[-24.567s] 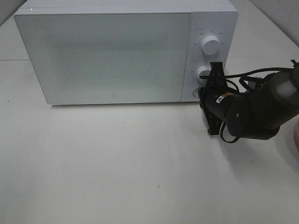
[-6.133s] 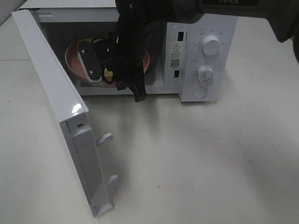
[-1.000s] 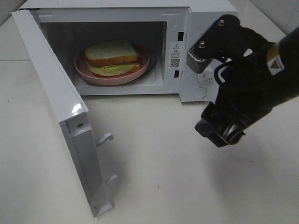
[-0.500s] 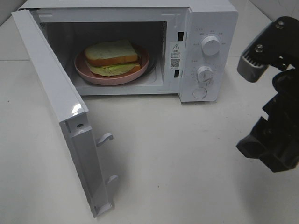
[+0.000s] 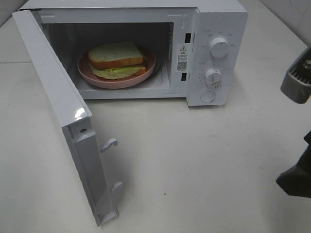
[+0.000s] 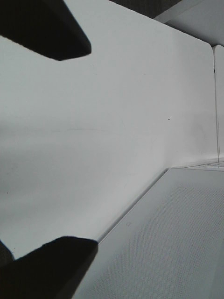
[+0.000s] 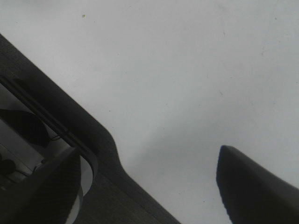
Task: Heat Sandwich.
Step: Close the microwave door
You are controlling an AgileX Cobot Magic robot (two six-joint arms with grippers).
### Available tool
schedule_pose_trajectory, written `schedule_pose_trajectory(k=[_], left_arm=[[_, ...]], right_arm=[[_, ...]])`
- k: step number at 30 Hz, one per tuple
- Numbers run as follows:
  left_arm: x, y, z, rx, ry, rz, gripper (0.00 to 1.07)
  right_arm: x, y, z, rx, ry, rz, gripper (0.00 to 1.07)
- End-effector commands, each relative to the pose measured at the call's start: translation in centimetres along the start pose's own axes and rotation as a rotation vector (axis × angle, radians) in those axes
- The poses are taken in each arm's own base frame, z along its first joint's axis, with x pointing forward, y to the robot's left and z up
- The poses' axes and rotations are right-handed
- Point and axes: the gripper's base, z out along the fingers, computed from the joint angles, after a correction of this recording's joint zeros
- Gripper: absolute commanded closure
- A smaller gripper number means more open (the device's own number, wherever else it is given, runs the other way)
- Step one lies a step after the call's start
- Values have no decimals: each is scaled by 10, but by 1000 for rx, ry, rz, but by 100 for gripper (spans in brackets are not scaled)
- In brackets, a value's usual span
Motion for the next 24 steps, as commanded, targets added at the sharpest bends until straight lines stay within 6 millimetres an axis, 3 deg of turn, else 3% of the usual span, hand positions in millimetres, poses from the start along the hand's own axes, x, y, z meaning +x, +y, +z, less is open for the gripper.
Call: schedule_pose_trajectory(k=[1,11,24], left_arm=[[2,-1,-3,0,-37,-3,9],[2,-1,-3,0,-37,-3,9],[2,-1,-3,0,-37,-3,9]], right_arm=[[12,2,1,-11,-20,13,31],[39,6,13,-5,-70,53,31],[66,-10,-13,100,-290,323,31]])
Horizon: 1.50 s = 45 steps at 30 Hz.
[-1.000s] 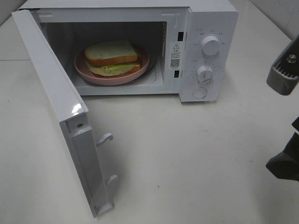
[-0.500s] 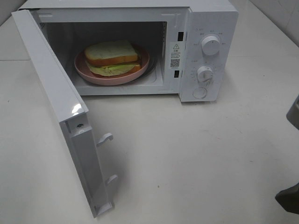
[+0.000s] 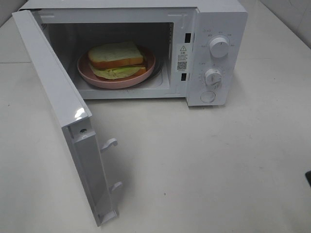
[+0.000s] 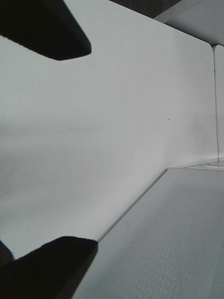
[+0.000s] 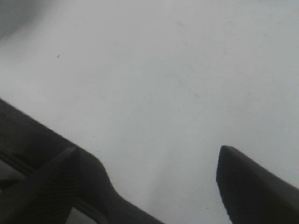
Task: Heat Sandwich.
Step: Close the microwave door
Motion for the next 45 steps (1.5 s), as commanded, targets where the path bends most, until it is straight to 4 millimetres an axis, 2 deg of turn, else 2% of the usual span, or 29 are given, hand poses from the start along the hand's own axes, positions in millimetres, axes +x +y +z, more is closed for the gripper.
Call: schedule_pose_trajectory(k=[1,12,16,19,21,24,32,45], left_arm=[[2,-1,-3,0,-37,-3,9],[2,-1,-3,0,-37,-3,9],[2,-1,-3,0,-37,-3,9],[2,-1,-3,0,-37,-3,9],[2,-1,-3,0,-37,-3,9],[2,-1,-3,0,-37,-3,9],[2,-1,-3,0,-37,-3,9],[2,-1,-3,0,-37,-3,9]], right_arm=[[8,-6,-14,33,-86,125,31],[29,-10,-46,161,-267,314,33],[41,-7,-59,236,-356,366,33],[46,-4,-63,247,-361,383,33],[58,0,-61,250,-290,400,33],[62,2,-60,256,-287,402,33],[77,11,-68,285,-423,387,33],[79,12,-70,288,-441,382,33]])
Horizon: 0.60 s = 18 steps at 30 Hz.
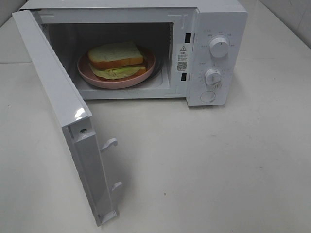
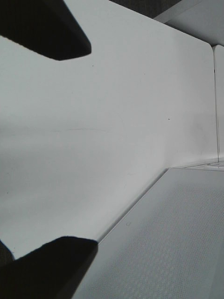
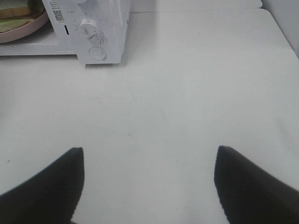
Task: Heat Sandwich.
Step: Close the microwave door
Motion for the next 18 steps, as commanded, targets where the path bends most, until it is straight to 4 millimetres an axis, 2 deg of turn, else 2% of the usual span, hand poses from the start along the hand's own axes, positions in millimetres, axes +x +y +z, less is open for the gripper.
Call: schedule_pose_trajectory(k=[1,18], left_arm=[[2,-1,-3,0,-37,-3,9],[2,-1,-3,0,-37,-3,9]], right_arm=[[2,0,-3,5,-30,-3,33],[2,0,-3,5,-30,-3,33]])
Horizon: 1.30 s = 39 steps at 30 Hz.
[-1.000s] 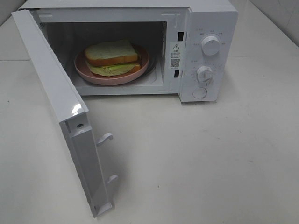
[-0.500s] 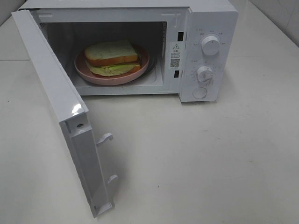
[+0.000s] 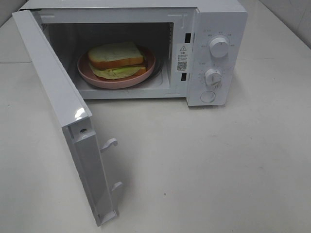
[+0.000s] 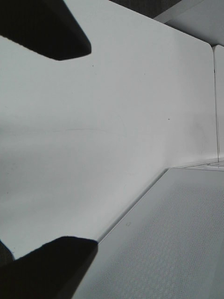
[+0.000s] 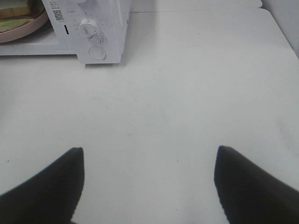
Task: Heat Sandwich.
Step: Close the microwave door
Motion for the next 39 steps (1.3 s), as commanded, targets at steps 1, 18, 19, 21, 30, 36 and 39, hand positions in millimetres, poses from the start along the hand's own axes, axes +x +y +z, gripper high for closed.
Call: schedule_pose_trajectory(k=[1,18,19,21,30,36,39], left_arm=[[2,-1,-3,0,-37,-3,9],[2,-1,-3,4,-38,-6,9],[2,-1,-3,4,-38,-6,9],[2,-1,-3,4,-38,-6,9],[1,-1,-2,6,-34,-15,9],[-9,-2,-2,19,-46,-27,13],[-23,0,1,14,-76,-30,17]], right_arm=[[2,0,-3,5,-30,-3,33],[2,0,-3,5,-30,-3,33],[2,0,-3,5,-30,-3,33],[2,0,-3,5,-30,-3,33],[2,0,-3,5,-30,-3,34],[2,0,-3,5,-30,-3,34],[2,0,-3,5,-30,-3,34]])
